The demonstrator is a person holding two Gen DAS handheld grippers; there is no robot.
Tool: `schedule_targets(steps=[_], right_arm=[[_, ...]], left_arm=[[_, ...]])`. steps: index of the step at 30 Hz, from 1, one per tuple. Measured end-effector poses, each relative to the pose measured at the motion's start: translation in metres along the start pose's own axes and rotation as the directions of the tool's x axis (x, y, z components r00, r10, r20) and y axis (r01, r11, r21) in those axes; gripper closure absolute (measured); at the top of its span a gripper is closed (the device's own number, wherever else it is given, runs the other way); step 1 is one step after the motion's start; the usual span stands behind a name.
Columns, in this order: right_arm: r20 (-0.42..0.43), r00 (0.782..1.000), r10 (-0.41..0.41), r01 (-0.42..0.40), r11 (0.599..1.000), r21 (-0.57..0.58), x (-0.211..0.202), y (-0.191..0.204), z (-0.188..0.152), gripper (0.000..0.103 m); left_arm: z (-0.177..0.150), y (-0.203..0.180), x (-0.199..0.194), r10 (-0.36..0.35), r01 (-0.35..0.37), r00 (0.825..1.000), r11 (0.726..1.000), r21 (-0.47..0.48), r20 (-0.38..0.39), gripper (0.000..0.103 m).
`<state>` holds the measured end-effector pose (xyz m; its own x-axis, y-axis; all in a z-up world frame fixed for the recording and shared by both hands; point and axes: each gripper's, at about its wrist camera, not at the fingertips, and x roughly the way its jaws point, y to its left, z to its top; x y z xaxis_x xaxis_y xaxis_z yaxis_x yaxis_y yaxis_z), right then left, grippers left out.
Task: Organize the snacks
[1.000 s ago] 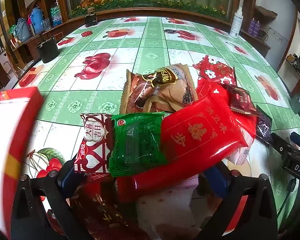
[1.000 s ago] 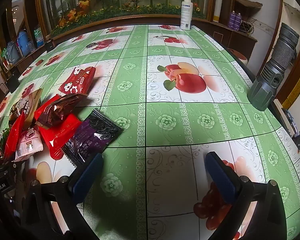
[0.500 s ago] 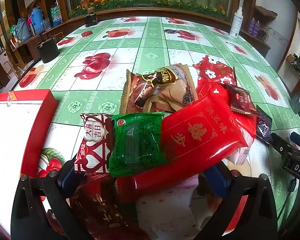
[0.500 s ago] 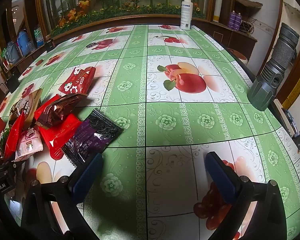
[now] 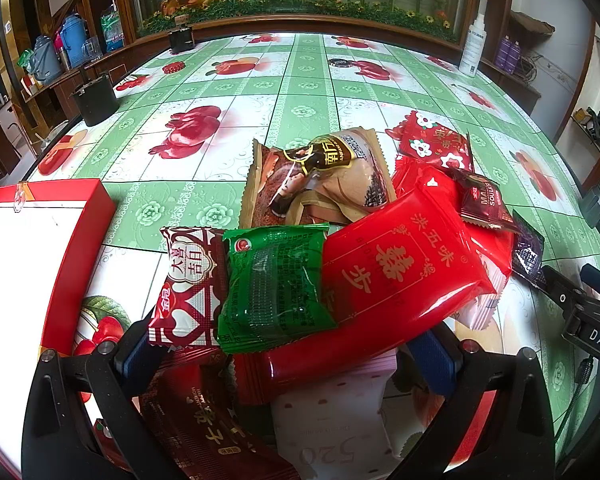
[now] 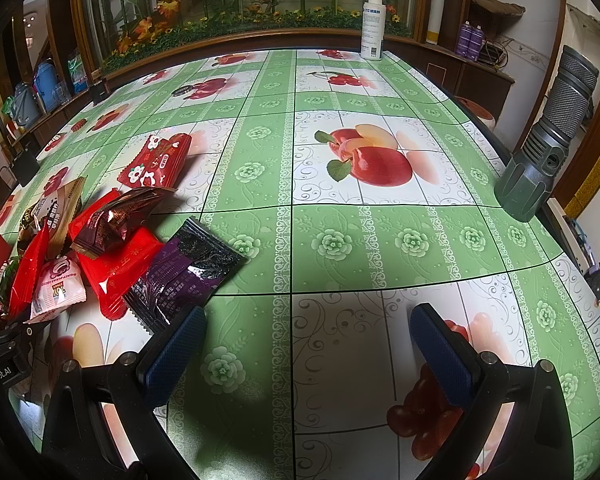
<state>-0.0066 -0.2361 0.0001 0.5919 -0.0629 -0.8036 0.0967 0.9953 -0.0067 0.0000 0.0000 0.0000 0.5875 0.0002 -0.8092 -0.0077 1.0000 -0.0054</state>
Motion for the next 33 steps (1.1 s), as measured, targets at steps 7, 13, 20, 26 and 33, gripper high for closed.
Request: schedule_targets(steps=[7, 13, 20, 26, 33], right_arm=[[0.0, 1.0, 0.0, 0.0, 1.0, 0.0, 0.0, 0.0, 0.0, 0.0], [0.0, 1.0, 0.0, 0.0, 1.0, 0.0, 0.0, 0.0, 0.0, 0.0], [0.0, 1.0, -0.001, 0.001, 1.0, 0.003, 0.0, 0.0, 0.0, 0.0], [0.0, 1.0, -0.001, 0.001, 1.0, 0.002, 0.0, 0.0, 0.001, 0.0], [0.0, 1.0, -0.001, 0.001, 1.0, 0.0, 0.0, 0.001, 0.001, 0.0]], left_arm=[[0.0, 0.0, 0.0, 0.0, 0.0, 1.0, 1.0, 0.0, 0.0, 0.0], [0.0, 0.0, 0.0, 0.0, 0.0, 1.0, 1.0, 0.0, 0.0, 0.0], [0.0, 0.0, 0.0, 0.0, 0.0, 1.0, 1.0, 0.0, 0.0, 0.0], [-0.004, -0.001, -0.004, -0.004, 0.004, 1.0, 1.0, 0.009, -0.004, 0.0], [-0.008, 0.002, -0.017, 0.029, -0.029, 0.999, 0.999, 0.017, 0.02, 0.0]])
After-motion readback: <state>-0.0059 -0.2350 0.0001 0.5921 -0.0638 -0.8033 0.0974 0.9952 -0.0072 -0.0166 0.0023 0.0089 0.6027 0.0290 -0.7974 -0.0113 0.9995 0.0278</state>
